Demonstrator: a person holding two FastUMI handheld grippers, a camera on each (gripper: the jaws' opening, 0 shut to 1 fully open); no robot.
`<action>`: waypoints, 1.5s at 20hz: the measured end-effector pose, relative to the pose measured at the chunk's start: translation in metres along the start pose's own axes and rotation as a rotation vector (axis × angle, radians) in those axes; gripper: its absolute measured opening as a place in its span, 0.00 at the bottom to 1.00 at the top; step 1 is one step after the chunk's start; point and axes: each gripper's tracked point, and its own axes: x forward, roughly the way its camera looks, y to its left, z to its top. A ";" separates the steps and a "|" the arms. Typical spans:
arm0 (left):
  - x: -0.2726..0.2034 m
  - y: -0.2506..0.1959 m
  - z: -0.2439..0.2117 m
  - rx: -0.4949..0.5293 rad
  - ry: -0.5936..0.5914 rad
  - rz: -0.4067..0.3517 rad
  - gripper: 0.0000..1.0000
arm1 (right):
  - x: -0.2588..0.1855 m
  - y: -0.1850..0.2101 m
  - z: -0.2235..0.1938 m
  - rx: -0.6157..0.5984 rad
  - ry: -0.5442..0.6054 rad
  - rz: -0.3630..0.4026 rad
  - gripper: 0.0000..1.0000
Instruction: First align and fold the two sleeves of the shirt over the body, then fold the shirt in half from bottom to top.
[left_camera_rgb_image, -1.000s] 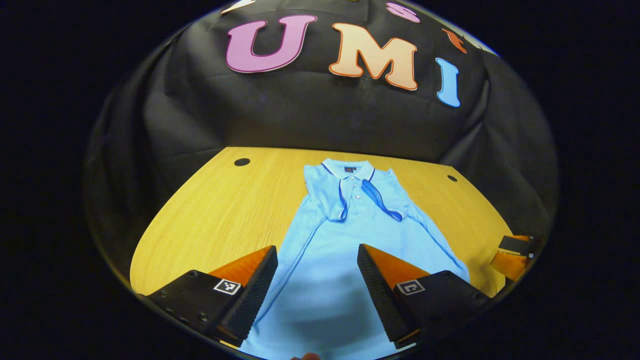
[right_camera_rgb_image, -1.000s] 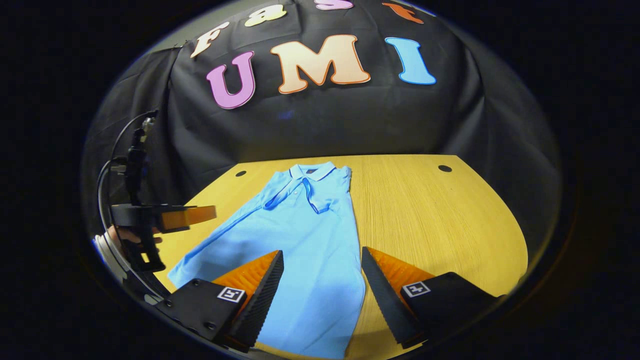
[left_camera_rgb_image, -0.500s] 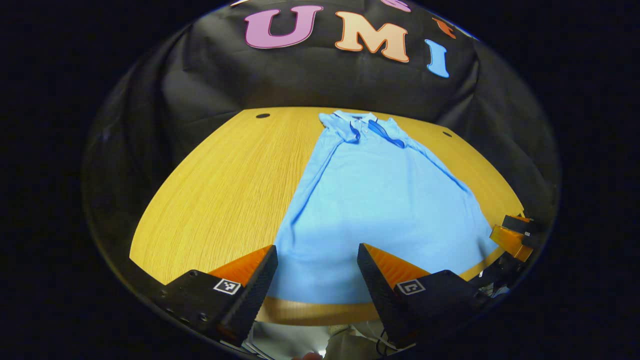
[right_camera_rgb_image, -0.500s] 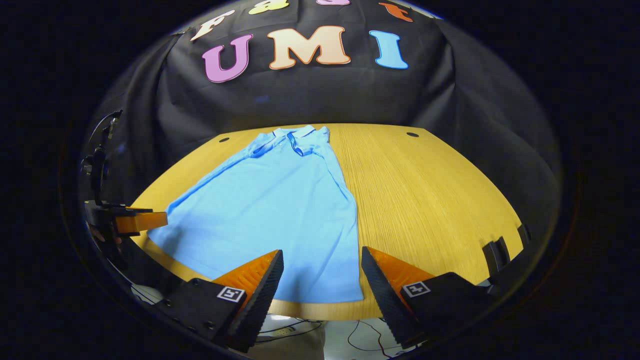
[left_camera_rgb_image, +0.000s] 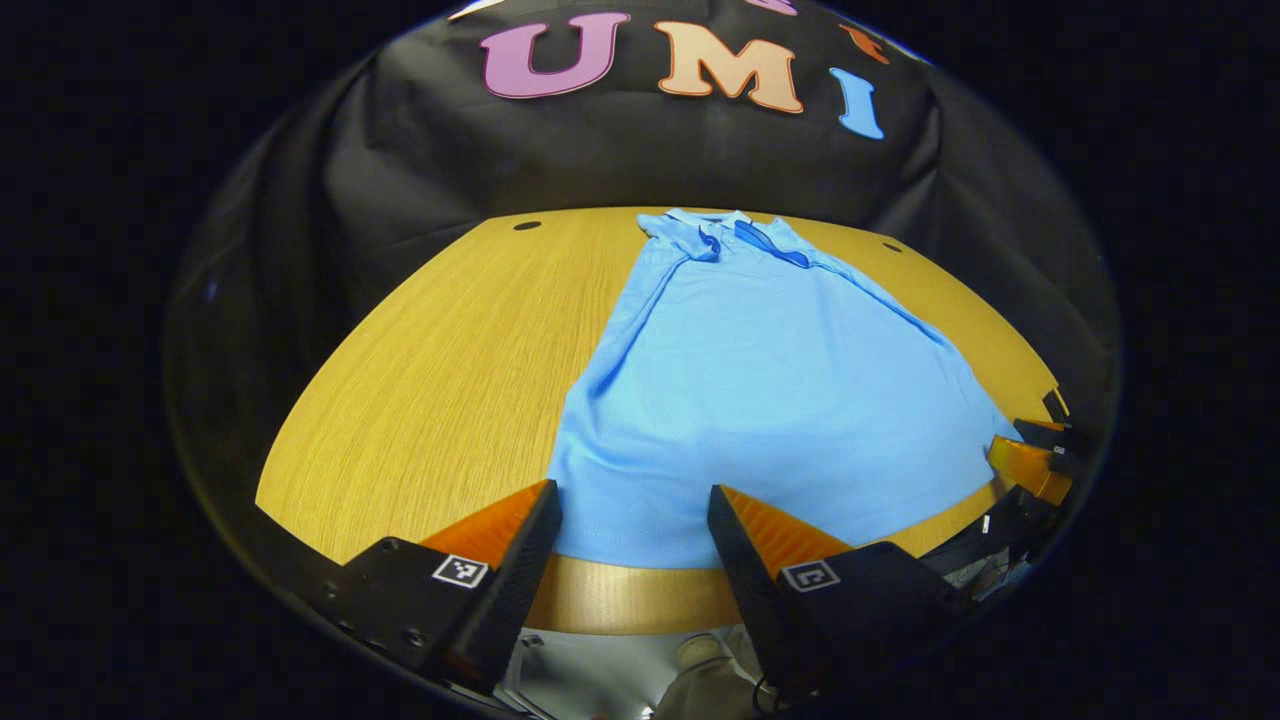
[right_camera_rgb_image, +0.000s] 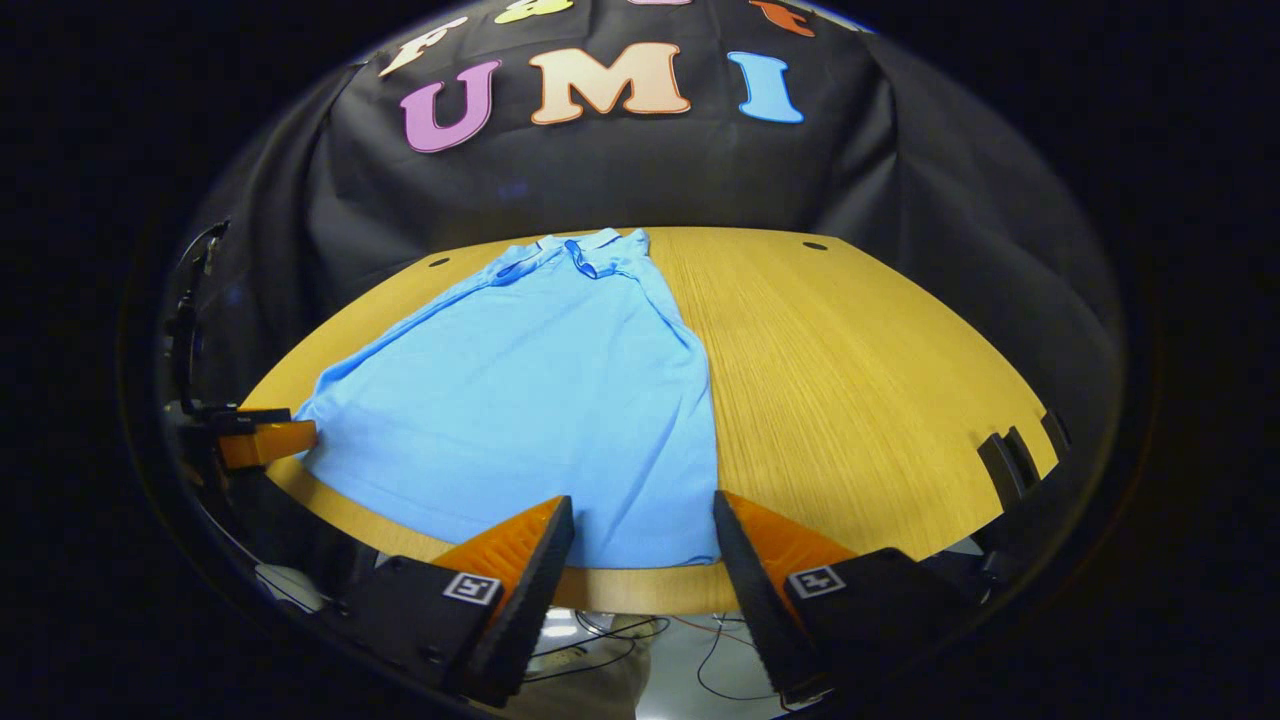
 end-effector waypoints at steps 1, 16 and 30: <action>0.000 -0.002 0.001 -0.005 -0.003 -0.008 0.87 | 0.002 0.007 0.001 -0.006 -0.002 0.017 0.83; -0.001 -0.020 0.039 -0.133 -0.064 -0.042 0.00 | 0.004 0.054 0.039 -0.009 -0.029 0.093 0.06; 0.059 -0.014 0.215 -0.094 -0.247 -0.052 0.00 | 0.084 0.041 0.210 -0.013 -0.214 0.092 0.06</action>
